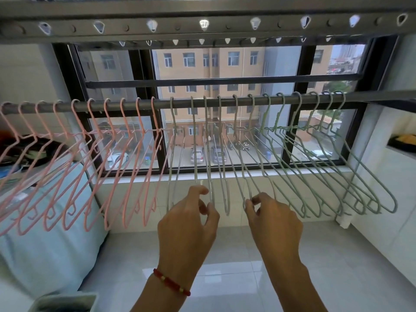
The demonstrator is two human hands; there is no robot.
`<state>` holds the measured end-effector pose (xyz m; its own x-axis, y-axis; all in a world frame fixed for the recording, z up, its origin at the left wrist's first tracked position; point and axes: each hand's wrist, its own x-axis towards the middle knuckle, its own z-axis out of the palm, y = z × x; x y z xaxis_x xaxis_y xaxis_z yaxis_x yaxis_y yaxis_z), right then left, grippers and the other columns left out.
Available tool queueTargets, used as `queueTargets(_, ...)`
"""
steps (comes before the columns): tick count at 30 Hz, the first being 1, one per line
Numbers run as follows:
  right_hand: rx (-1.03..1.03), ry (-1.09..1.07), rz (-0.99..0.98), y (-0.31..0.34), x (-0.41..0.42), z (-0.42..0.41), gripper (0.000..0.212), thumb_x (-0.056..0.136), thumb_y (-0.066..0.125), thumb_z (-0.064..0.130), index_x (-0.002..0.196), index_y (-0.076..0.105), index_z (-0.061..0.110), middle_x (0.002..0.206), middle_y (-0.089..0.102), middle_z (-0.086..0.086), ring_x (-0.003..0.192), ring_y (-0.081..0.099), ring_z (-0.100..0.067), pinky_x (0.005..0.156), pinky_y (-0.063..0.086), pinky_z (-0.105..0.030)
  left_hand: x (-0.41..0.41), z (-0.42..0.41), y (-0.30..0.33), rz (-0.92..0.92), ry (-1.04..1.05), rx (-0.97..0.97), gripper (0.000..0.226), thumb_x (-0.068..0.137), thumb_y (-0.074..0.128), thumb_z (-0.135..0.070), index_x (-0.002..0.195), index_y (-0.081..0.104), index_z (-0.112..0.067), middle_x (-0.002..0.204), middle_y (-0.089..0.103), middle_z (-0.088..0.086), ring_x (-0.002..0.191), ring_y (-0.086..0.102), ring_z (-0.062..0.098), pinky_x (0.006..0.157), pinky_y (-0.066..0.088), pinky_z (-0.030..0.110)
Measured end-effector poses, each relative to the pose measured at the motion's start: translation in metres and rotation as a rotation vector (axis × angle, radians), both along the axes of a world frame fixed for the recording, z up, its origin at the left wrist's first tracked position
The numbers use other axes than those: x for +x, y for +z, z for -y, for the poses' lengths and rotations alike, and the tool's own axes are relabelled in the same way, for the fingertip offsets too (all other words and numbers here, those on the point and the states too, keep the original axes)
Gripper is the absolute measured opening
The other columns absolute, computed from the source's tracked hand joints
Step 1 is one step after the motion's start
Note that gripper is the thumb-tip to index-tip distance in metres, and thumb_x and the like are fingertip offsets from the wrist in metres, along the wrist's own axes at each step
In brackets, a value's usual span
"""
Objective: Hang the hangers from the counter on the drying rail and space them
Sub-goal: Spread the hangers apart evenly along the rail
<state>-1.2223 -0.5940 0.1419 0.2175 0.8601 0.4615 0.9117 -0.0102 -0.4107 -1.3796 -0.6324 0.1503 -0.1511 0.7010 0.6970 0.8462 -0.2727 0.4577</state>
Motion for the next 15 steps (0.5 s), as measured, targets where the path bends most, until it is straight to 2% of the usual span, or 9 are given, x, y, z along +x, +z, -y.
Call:
queueTargets(4, 0.013, 0.016, 0.009, -0.001, 0.000, 0.000, 0.028, 0.101, 0.048, 0.048, 0.108, 0.069, 0.029, 0.081, 0.073, 0.009, 0.064, 0.063, -0.010, 0.047, 0.030, -0.019, 0.002, -0.001, -0.001, 0.000, -0.011, 0.000, 0.029, 0.086, 0.074, -0.026, 0.112, 0.062, -0.024, 0.073, 0.068, -0.014, 0.049, 0.044, -0.005, 0.054, 0.037, 0.006)
queueTargets(9, 0.119, 0.016, -0.101, 0.003, 0.009, 0.007, 0.033, 0.097, 0.052, 0.049, 0.120, 0.063, 0.028, 0.077, 0.068, 0.010, 0.065, 0.062, -0.010, 0.058, 0.044, -0.024, 0.005, -0.001, 0.000, -0.012, -0.014, 0.002, 0.028, 0.086, 0.075, -0.024, 0.112, 0.062, -0.024, 0.072, 0.067, -0.015, 0.049, 0.039, -0.009, 0.054, 0.032, 0.004)
queueTargets(12, 0.278, -0.047, -0.222, 0.012, 0.025, 0.009, 0.039, 0.096, 0.058, 0.044, 0.129, 0.055, 0.023, 0.082, 0.061, 0.007, 0.066, 0.056, -0.012, 0.061, 0.042, -0.028, 0.006, -0.001, 0.000, -0.009, -0.007, 0.013, 0.027, 0.087, 0.071, -0.027, 0.112, 0.062, -0.025, 0.072, 0.066, -0.015, 0.051, 0.044, -0.004, 0.055, 0.033, 0.004)
queueTargets(15, 0.250, -0.108, -0.169, 0.013, 0.036, 0.001, 0.038, 0.096, 0.057, 0.045, 0.124, 0.062, 0.019, 0.095, 0.067, 0.000, 0.066, 0.055, -0.015, 0.059, 0.039, -0.027, 0.007, -0.002, 0.001, -0.012, -0.005, 0.023, 0.026, 0.088, 0.067, -0.031, 0.112, 0.060, -0.026, 0.071, 0.066, -0.016, 0.051, 0.046, -0.003, 0.055, 0.035, 0.005)
